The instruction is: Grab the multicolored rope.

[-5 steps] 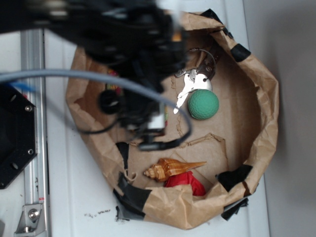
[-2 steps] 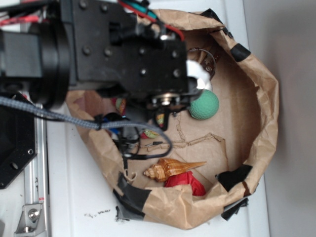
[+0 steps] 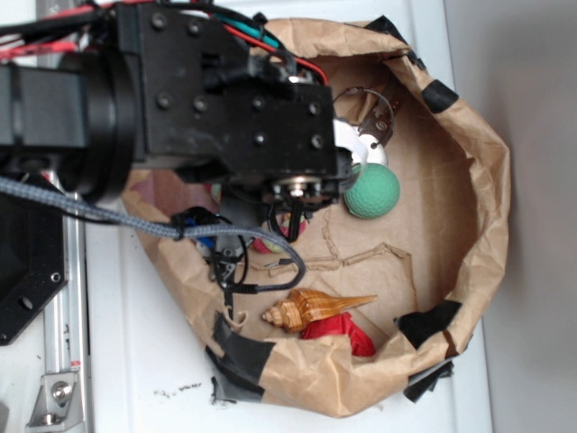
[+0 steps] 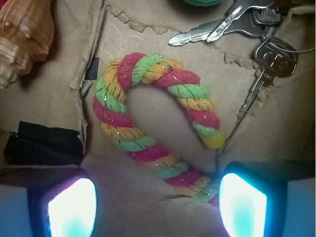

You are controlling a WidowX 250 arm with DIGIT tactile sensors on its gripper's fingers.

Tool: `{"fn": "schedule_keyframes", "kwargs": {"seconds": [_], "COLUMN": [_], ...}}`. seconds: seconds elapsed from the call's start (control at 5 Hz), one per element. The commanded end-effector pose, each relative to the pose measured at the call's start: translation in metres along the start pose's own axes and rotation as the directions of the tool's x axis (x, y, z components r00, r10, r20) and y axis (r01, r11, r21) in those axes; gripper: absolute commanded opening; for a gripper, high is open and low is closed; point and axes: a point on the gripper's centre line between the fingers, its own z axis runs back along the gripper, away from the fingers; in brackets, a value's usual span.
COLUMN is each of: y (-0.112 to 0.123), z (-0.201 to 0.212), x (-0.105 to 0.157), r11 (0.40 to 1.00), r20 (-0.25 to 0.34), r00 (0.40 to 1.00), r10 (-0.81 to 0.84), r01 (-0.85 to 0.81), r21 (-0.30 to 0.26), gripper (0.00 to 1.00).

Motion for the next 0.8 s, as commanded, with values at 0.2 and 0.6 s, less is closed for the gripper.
{"fn": "schedule_keyframes", "kwargs": {"seconds": [0.2, 0.6], "y": [-0.008, -0.026], "z": [-0.022, -0.046], "x": [-0.015, -0.012], "r11": [0.995, 0.993], "r20": [0.014, 0.137], "r00": [0.997, 0.99], "r10": [-0.076, -0.041], "r01": [0.077, 0.055], "r21": [-0.057, -0.101], "gripper": [1.0, 1.0]}}
